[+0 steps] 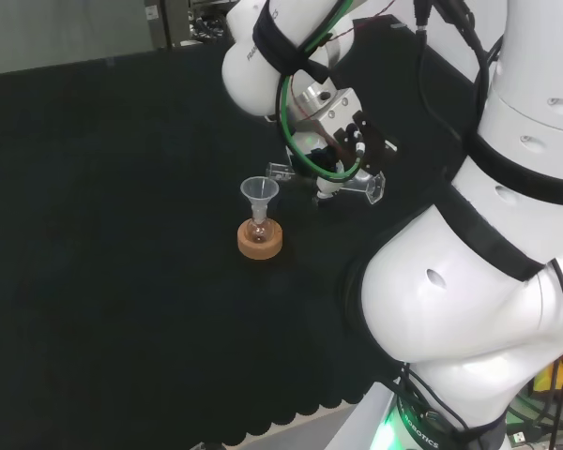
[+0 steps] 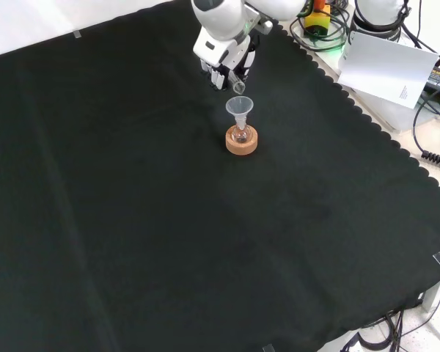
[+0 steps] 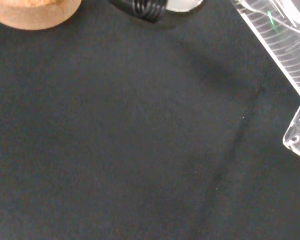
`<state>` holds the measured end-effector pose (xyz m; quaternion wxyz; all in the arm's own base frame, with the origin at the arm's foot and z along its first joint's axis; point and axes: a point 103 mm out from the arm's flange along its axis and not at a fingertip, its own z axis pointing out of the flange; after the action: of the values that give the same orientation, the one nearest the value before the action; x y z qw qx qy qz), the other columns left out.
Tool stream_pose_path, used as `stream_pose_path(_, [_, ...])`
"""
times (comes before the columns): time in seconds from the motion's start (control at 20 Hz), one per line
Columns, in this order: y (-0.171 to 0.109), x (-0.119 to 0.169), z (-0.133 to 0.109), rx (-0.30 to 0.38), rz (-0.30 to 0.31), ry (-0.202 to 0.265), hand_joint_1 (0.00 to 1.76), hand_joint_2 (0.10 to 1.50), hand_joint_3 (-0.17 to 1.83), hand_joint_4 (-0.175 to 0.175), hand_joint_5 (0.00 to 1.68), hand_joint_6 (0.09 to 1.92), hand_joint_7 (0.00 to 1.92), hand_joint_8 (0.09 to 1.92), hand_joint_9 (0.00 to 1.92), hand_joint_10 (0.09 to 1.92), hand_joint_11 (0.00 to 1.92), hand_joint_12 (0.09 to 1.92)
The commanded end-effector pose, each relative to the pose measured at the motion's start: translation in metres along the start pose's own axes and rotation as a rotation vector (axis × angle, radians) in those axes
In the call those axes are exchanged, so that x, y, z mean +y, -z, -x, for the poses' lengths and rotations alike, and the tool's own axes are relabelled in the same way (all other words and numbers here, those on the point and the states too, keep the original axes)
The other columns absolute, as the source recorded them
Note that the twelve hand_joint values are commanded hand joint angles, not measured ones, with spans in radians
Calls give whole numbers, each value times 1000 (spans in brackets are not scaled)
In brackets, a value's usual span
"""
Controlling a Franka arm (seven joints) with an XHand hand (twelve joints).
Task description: Pour the water from the graduated cylinder into the round-bottom flask.
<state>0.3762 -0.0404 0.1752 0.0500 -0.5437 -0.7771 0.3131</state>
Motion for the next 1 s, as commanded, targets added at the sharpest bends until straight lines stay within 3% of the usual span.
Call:
stream_pose_path(0.05, [2, 0, 0, -105, -47, -33, 1271, 1073, 15, -175, 1041, 916, 1076, 883, 1493, 87, 1252, 722])
stream_pose_path(1.0, [19, -2, -5, -240, -85, -79, 1271, 1075, 11, -175, 1040, 918, 1075, 885, 1494, 87, 1254, 720])
